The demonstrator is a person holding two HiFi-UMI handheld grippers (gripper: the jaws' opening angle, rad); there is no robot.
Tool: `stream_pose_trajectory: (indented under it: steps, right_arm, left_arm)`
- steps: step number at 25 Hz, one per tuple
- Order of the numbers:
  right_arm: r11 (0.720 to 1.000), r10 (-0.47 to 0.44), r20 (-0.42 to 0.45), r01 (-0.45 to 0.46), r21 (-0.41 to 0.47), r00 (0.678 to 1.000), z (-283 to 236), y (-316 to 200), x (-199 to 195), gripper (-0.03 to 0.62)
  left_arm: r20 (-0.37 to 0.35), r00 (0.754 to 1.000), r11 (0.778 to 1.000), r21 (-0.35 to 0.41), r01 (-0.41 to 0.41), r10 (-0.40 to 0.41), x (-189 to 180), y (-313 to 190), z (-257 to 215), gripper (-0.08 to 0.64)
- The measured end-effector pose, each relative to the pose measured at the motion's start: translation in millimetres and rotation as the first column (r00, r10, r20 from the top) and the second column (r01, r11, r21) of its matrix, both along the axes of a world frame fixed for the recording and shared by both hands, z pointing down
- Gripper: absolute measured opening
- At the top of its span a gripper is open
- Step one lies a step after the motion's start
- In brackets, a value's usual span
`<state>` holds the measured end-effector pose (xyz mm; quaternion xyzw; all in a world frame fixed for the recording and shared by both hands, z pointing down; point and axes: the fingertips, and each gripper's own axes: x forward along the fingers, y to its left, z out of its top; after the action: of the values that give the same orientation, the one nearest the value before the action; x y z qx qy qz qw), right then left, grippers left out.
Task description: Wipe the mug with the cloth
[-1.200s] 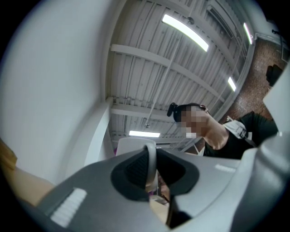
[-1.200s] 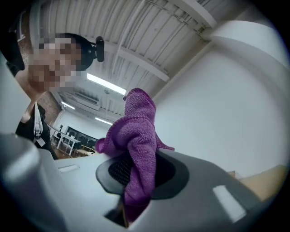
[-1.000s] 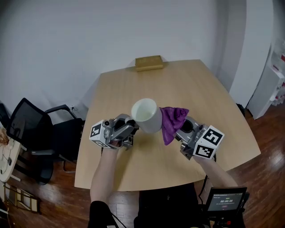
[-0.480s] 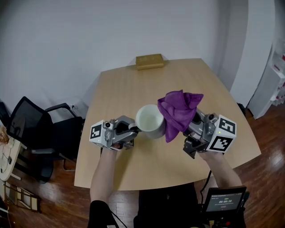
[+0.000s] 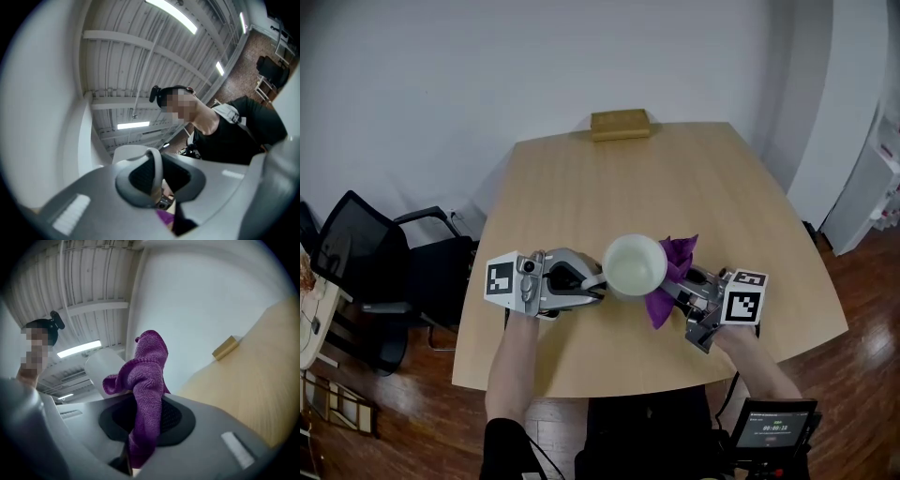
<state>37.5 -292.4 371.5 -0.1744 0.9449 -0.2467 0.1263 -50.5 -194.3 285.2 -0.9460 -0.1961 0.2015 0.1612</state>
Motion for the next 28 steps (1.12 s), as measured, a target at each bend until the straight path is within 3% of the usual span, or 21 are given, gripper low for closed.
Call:
stream_pose_trajectory:
  steps: [2,4,8,11,14,17,19,21,23,25,28]
  right_arm:
    - [0.999,0.029,0.038,-0.030,0.017,0.999,-16.0,-6.4,12.4,0.066]
    - [0.997,0.023,0.134,-0.032,0.065,0.991,-48.4,-6.0,28.5,0.066]
    - [0.978,-0.145,0.343,0.083,0.191,0.928,-118.2,21.5,47.5,0.064]
    - [0.957,-0.264,0.342,0.203,0.205,0.902,-122.8,36.1,31.6,0.065]
    - [0.951,-0.310,0.375,0.288,0.113,0.874,-95.0,31.1,19.9,0.064]
    - [0.958,-0.269,0.351,0.287,0.000,0.897,-52.4,15.1,11.6,0.064]
    - [0.957,-0.251,0.271,0.280,-0.074,0.929,-21.1,8.3,2.7,0.064]
    - [0.964,-0.230,0.166,0.248,-0.093,0.959,-3.5,6.2,-2.5,0.066]
    - [0.973,-0.216,0.149,0.225,-0.043,0.965,-15.9,6.1,4.3,0.066]
    - [0.968,-0.250,0.207,0.241,0.067,0.946,-55.4,12.1,19.1,0.066]
    - [0.905,-0.401,0.254,0.336,0.262,0.880,-121.4,42.7,35.6,0.066]
  left_arm:
    - [0.035,0.999,1.000,0.026,0.006,-0.007,1.6,2.1,3.7,0.057]
    - [0.053,0.999,0.999,0.041,0.005,-0.007,1.8,4.0,5.0,0.057]
    - [0.066,0.998,0.998,0.058,-0.012,0.008,6.3,11.3,7.1,0.057]
    - [0.071,0.997,0.997,0.064,-0.044,0.039,12.2,20.8,6.9,0.057]
    - [0.078,0.994,0.995,0.062,-0.082,0.077,12.9,28.9,8.1,0.057]
    - [0.096,0.991,0.993,0.063,-0.103,0.097,14.1,33.8,11.3,0.057]
    - [0.119,0.987,0.991,0.073,-0.116,0.107,16.4,38.2,15.0,0.057]
    - [0.143,0.982,0.987,0.087,-0.133,0.119,19.3,44.2,18.1,0.057]
    - [0.170,0.977,0.984,0.100,-0.150,0.132,20.6,50.3,20.6,0.057]
    - [0.190,0.972,0.980,0.112,-0.162,0.139,21.4,55.2,22.5,0.057]
    - [0.202,0.968,0.977,0.122,-0.173,0.146,23.9,61.5,23.5,0.057]
